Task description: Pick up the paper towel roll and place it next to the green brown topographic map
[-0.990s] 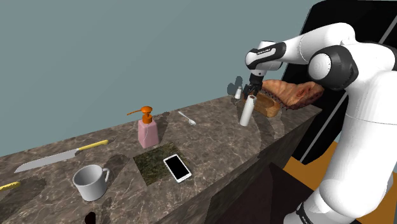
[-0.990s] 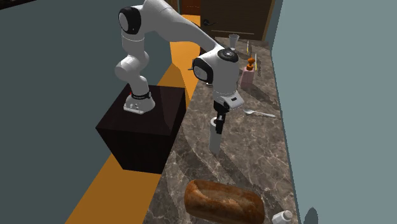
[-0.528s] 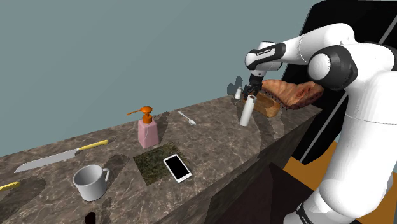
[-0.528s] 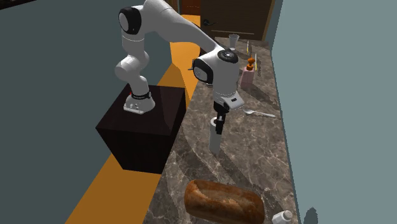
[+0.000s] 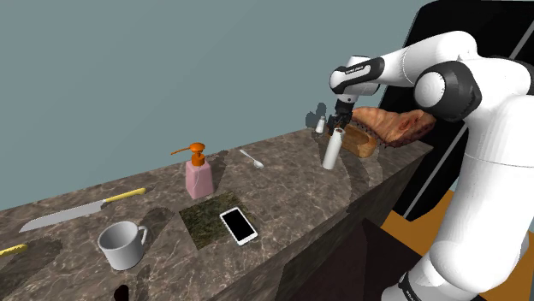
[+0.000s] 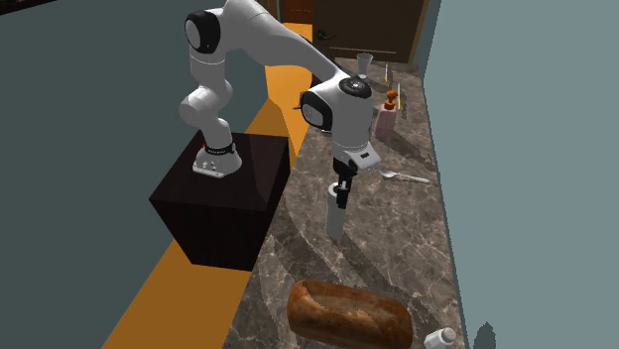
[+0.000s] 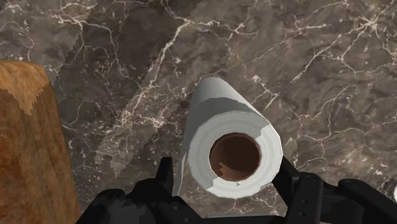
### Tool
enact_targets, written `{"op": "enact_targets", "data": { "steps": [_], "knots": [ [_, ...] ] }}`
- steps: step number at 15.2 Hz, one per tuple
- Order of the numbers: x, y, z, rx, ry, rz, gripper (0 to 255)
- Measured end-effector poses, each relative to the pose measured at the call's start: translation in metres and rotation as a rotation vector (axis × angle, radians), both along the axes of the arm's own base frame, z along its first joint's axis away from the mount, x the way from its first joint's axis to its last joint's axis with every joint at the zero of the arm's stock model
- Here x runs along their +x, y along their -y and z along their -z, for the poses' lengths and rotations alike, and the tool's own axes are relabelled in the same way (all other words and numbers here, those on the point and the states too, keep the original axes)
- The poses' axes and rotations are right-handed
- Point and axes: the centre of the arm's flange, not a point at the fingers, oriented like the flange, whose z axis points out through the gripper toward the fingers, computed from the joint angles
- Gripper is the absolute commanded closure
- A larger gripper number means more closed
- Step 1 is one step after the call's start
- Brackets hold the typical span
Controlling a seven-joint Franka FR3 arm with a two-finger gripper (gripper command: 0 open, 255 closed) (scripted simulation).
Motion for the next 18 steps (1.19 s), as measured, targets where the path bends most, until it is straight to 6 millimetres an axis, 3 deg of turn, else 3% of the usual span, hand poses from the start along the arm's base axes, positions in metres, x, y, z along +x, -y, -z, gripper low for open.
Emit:
{"op": "enact_targets", "data": {
  "steps": [3, 18],
  "knots": [
    [0.000, 0.000, -0.002, 0.000, 0.000, 0.000, 255],
    [0.003, -0.005, -0.073, -0.001, 0.000, 0.000, 255]
  ]
}}
